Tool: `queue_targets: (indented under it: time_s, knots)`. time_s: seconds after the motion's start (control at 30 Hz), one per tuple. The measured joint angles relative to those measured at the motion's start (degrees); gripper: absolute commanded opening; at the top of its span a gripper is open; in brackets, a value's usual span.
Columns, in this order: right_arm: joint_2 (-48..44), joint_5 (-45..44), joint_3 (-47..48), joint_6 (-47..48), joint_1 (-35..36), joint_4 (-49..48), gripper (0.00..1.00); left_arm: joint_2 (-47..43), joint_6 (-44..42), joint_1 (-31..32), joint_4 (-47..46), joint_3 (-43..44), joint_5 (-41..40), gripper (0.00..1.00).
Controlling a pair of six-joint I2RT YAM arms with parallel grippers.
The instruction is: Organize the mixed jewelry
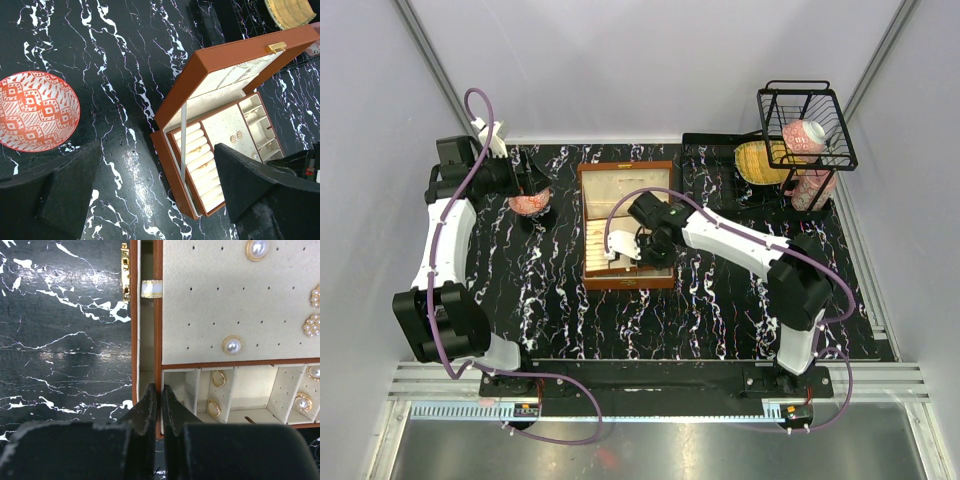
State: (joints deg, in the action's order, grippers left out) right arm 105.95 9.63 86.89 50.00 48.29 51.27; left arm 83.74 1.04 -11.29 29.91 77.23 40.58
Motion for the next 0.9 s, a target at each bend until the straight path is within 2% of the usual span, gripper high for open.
queue_targets:
  time_s: [0.9]
  knots:
    - [1.7,-0.1,0.1,-4.2,1.3,0.3,0.00,0.9,-1.5,-0.4,0.0,-1.2,2.1,0.97]
